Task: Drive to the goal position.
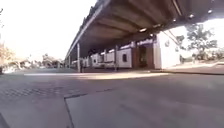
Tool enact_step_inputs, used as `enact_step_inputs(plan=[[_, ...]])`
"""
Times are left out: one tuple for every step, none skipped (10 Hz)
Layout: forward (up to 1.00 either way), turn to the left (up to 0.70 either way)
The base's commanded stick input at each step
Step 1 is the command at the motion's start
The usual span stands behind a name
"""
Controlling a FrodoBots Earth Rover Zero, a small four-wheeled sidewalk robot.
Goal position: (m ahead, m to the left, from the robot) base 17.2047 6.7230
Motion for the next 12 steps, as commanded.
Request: enact_step_inputs(plan=[[0.70, 0.00], [0.70, 0.00], [0.70, 0.00], [0.70, 0.00], [0.70, 0.00], [0.70, 0.00], [0.70, 0.00], [0.70, 0.00], [0.70, 0.00], [0.70, 0.00], [0.70, 0.00], [0.70, 0.00]])
